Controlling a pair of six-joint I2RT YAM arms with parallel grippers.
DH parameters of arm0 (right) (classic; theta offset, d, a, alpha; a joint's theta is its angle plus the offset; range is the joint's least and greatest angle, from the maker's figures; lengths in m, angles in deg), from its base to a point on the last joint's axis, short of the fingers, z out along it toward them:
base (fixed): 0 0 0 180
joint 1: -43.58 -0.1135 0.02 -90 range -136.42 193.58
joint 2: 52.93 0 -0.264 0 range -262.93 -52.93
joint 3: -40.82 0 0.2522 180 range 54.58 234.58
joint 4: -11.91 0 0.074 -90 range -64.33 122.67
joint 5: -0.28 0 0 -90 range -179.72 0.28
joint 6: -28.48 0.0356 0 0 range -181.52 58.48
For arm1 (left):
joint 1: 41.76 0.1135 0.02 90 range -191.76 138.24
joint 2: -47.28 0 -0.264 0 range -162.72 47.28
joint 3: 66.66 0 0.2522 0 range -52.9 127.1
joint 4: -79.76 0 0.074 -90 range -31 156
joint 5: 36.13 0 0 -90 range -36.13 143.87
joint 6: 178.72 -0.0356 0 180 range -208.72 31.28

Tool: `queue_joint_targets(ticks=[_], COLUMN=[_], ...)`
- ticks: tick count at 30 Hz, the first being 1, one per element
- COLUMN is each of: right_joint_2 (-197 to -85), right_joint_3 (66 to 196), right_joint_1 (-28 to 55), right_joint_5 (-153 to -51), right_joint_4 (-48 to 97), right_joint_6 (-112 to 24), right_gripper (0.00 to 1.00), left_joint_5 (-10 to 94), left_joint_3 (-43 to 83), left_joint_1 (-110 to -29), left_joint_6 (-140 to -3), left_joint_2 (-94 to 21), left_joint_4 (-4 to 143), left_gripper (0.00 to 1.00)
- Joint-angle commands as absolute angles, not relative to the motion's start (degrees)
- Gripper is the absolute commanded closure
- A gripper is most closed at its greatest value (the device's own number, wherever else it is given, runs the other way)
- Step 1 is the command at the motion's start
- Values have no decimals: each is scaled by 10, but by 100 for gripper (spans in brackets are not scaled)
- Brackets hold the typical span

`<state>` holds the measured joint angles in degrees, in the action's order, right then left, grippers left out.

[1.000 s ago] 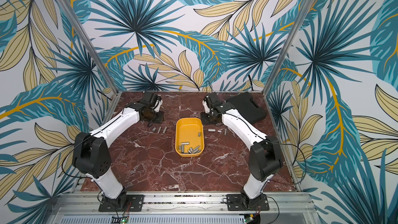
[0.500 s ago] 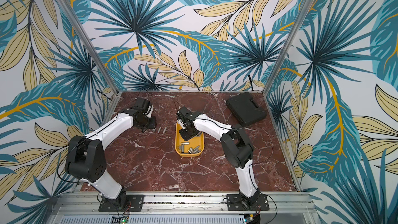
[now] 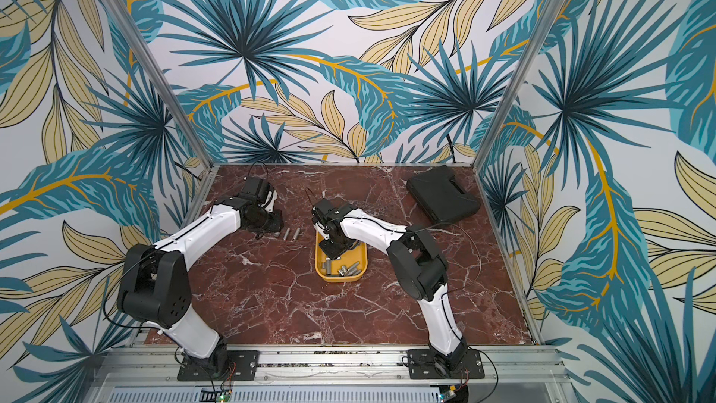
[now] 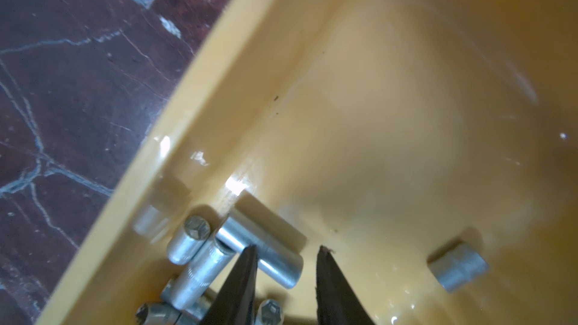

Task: Take out the socket from the storage box
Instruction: Pick up the socket head from the storage box.

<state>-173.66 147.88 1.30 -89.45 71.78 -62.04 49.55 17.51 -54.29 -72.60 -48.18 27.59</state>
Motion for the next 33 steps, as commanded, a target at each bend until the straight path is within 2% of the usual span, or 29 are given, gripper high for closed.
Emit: queue_joint_targets(ticks=[1, 15, 23, 29, 33], right_joint_2=[-1749, -1713, -1723, -1724, -1703], right_joint_3=[1473, 1425, 1423, 1426, 1425], right_joint_1=[9, 6, 6, 7, 9], right_joint_5=[-879, -914, -900, -830, -805], right_joint_4=[734, 721, 722, 706, 691], right_joint_6=[-631, -648, -640, -599, -587], right_gripper=[66, 66, 67, 85, 89], left_joint_5=[488, 485, 480, 482, 482], left_joint_3=[163, 151, 150, 148, 150], left_joint_1=[-540, -540, -540, -540, -540], left_joint_6=[-720, -715, -712, -714, -712], left_joint_2=[-472, -465, -464, -461, -460], left_joint_4=[287, 291, 294, 290, 289], left_gripper=[59, 59, 59, 59, 59])
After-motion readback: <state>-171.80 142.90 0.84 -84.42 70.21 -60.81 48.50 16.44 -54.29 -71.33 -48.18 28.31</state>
